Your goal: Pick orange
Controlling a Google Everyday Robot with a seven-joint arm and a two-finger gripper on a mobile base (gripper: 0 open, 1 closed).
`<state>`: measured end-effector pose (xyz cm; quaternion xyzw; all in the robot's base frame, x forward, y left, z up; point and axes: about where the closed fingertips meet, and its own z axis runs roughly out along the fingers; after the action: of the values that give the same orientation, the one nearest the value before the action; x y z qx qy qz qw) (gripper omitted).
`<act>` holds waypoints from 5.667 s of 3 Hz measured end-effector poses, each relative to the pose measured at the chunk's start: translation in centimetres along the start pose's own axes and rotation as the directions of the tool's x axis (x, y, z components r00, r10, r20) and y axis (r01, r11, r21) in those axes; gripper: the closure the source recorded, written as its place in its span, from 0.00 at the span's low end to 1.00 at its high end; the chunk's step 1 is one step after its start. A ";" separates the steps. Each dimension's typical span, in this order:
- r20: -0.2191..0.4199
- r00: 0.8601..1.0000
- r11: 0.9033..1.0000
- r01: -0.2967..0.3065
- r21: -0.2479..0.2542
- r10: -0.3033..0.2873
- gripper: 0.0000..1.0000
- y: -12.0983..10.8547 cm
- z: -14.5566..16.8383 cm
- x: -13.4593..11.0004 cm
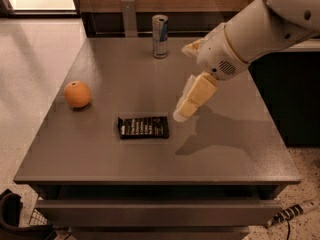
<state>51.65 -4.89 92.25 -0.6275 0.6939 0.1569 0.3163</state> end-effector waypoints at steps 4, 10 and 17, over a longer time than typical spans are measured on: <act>0.094 0.988 0.992 -0.124 -0.001 0.124 0.00 -0.5 6.3 -4.5; 0.454 0.889 0.989 0.008 -0.149 0.061 0.03 -1.0 22.2 -15.0; 0.546 0.838 0.991 0.083 -0.103 -0.014 1.00 -1.7 17.8 -17.8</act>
Offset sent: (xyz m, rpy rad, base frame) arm 0.0116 0.0881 -0.0167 0.1179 0.1051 -0.1219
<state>57.87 19.49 90.50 -0.5928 0.5485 0.3628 0.4650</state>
